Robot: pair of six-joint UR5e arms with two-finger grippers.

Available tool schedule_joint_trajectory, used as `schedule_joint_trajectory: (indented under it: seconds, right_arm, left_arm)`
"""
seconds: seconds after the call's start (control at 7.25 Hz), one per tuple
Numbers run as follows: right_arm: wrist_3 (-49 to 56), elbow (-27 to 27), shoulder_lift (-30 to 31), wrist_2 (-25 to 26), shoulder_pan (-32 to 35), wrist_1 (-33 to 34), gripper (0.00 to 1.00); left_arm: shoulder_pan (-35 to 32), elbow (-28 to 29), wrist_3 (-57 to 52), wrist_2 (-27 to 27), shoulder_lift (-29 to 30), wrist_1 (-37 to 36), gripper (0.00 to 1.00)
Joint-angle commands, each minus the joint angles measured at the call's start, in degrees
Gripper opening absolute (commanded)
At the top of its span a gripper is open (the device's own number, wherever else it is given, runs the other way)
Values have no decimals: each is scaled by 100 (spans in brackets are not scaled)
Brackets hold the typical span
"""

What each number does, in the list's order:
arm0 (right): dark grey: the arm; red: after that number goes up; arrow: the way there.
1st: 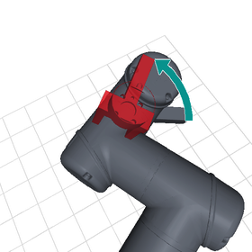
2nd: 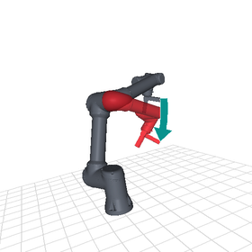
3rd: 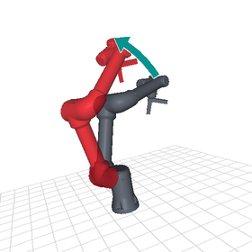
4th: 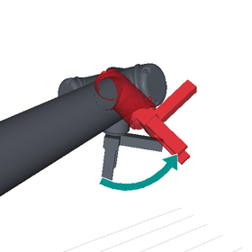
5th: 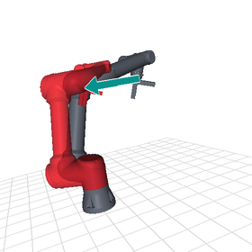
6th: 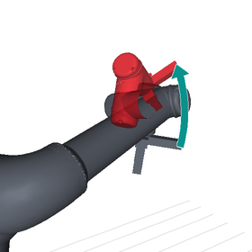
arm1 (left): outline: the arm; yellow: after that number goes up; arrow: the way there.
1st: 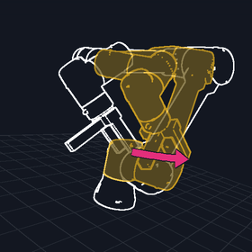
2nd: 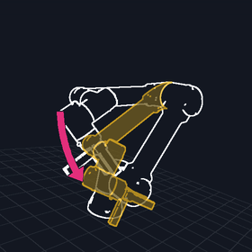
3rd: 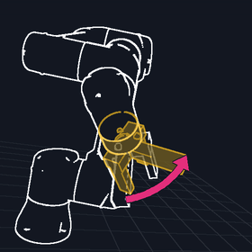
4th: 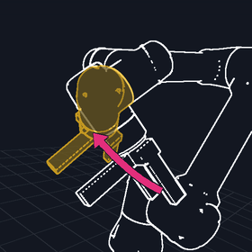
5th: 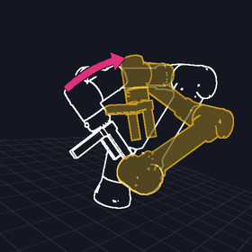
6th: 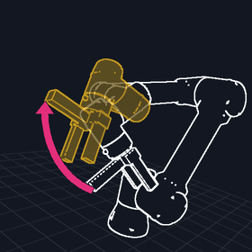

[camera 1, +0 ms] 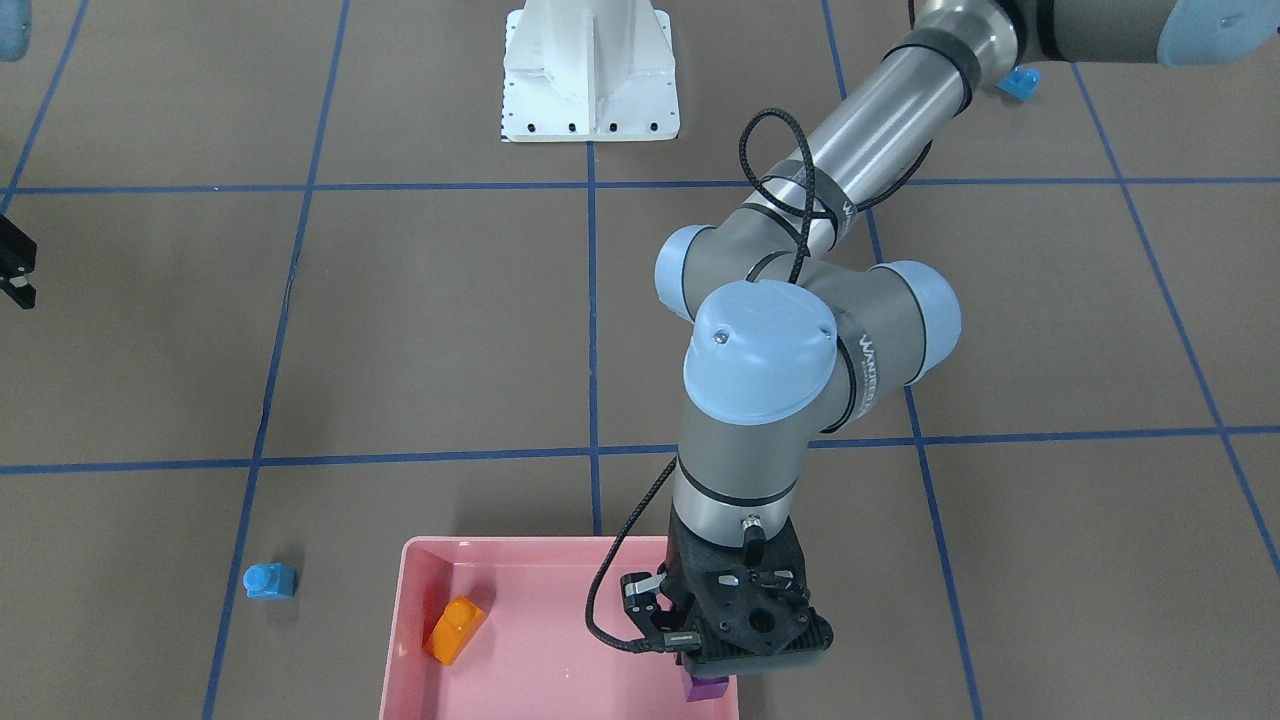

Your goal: Put all blocks into box

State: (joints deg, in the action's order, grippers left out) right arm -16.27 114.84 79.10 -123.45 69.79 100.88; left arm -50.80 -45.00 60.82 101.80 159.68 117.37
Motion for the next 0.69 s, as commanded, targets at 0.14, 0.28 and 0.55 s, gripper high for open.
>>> schedule_joint_trajectory:
  seconds: [0.14, 0.28, 0.55]
  right_arm:
    - [1, -15, 9, -21, -9, -7, 99]
    - [1, -15, 1, -12, -9, -7, 99]
    - [1, -15, 1, -21, -9, -7, 99]
  left_arm:
    - [342, 132, 9, -450, 19, 23, 31]
    - [351, 132, 0, -468, 10, 23, 47]
    - [369, 141, 0, -485, -16, 23, 98]
